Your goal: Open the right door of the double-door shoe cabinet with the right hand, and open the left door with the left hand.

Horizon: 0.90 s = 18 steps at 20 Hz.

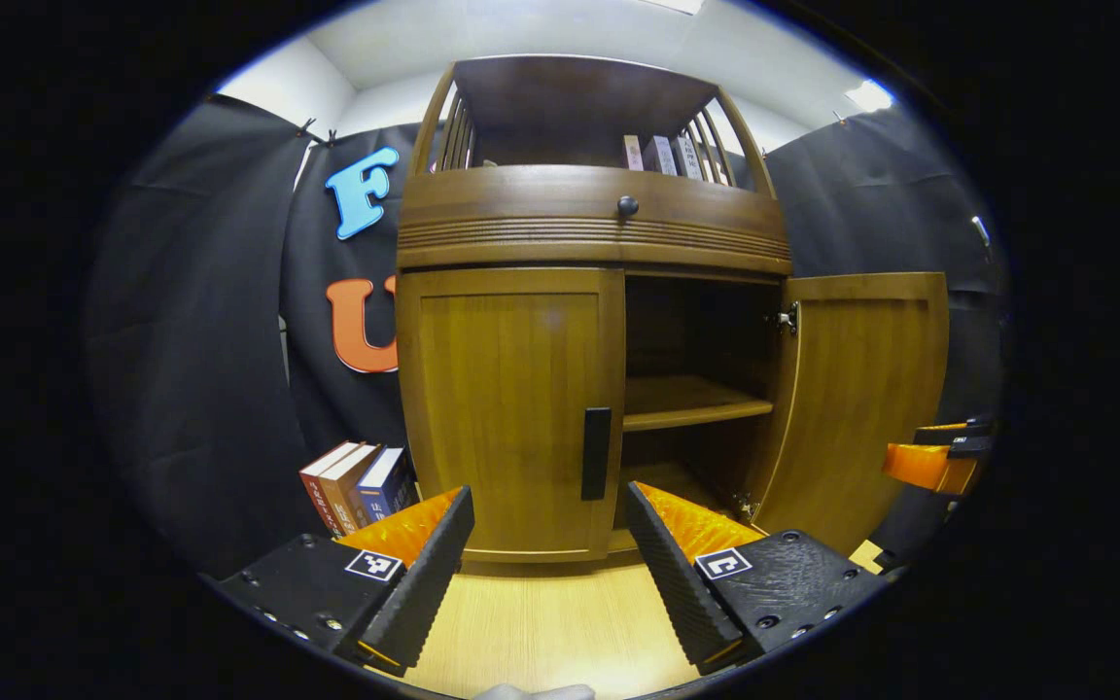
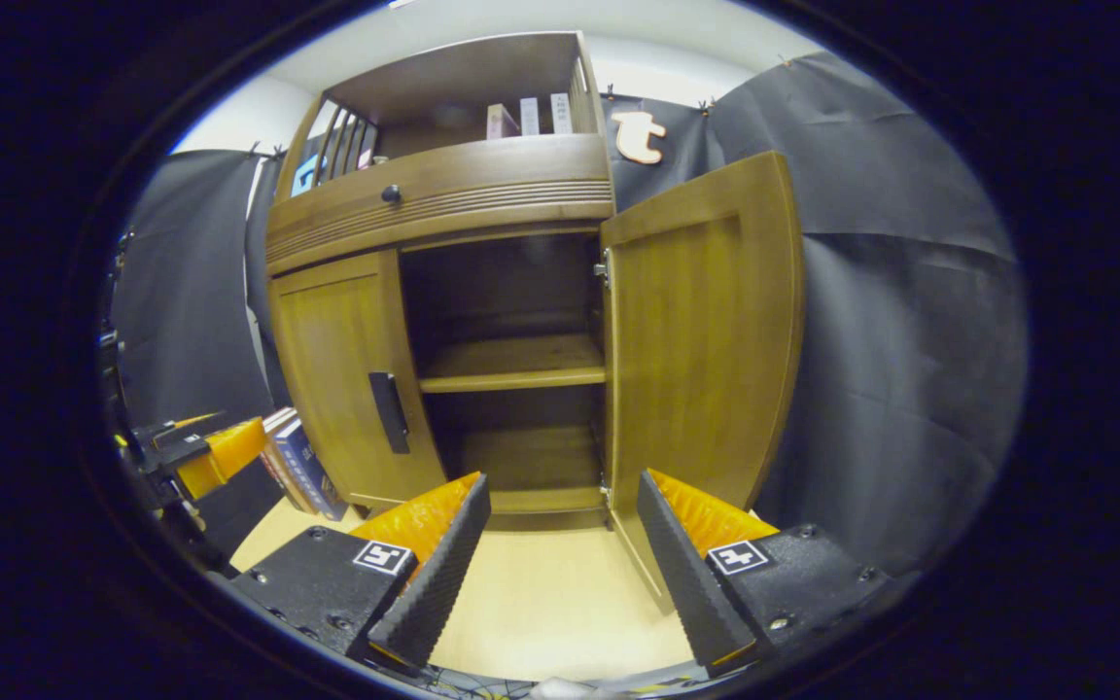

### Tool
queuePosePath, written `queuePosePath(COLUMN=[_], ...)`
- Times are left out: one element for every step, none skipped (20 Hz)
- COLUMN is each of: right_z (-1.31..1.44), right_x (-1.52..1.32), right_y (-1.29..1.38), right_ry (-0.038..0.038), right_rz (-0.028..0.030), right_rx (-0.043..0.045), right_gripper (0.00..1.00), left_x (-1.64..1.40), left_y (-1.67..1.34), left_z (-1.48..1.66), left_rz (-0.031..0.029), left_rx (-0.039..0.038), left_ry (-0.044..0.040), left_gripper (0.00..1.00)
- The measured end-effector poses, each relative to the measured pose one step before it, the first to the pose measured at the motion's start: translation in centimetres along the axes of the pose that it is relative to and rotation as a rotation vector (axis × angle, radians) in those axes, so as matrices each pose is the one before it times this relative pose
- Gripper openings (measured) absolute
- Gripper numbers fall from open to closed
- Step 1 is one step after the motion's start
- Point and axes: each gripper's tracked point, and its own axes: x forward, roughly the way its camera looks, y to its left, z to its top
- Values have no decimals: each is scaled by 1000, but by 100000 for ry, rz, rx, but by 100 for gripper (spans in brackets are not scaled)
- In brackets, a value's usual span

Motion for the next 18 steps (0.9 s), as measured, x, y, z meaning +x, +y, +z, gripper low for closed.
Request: queuePosePath(right_z=[285, 118, 366, 340, 157, 252, 85, 93, 208, 83, -155, -7, -139, -4, -247, -122, -242, -155], right_x=[-76, -44, 0, 2, -25, -99, -306, -226, -34, 39, -101, -49, -265, -109, -153, -20, -74, 35], right_y=[153, 80, -147, 9, 135, 174, 121, -68, -105, -185, -236, -239, -462, -372, -169, -107, -159, -114], right_ry=[-105, 43, -429, -52, 139, 223, 312, 147, 132, 550, 584, 627, 466, 537, 642, 654, 481, 523], right_rz=[31, -559, -1207, -632, -580, -140, -467, -932, -1274, -1442, -1041, -1175, -1104, -1163, -884, -617, -542, -413], right_rx=[-702, -962, -902, -623, -228, -231, -641, -885, -942, -833, -553, -429, -413, -324, -162, -158, -257, -231], right_gripper=[96, 96, 96, 96, 97, 96, 96, 96, 97, 96, 96, 96, 96, 96, 96, 96, 96, 96], left_x=[924, 938, 1305, 1341, 1312, 1460, 1479, 1563, 1389, 1250, 1424, 1105, 1105, 1021, 824, 806, 596, 501], left_y=[-176, -157, -111, -304, -367, -252, -185, -33, -131, -128, -207, -272, -91, 25, -35, -87, -231, -237], left_z=[-46, 73, 79, -246, -224, -431, -287, -364, -535, -312, -378, -530, -297, -435, -378, -207, -321, -244], left_rz=[-438, -277, -194, -873, -825, -654, -337, 152, 141, 150, -562, -435, 449, 257, 280, 83, -435, -893], left_rx=[-267, -38, 183, -64, -130, -18, 267, 371, 239, -61, -186, 90, 58, 27, -589, -655, -656, -486], left_ry=[-160, -879, -870, -626, -594, -426, -481, -28, 728, -1146, 128, 257, 377, 820, 229, 792, 510, 403], left_gripper=[94, 94, 94, 94, 94, 94, 94, 94, 94, 94, 94, 94, 94, 94, 94, 94, 94, 94])
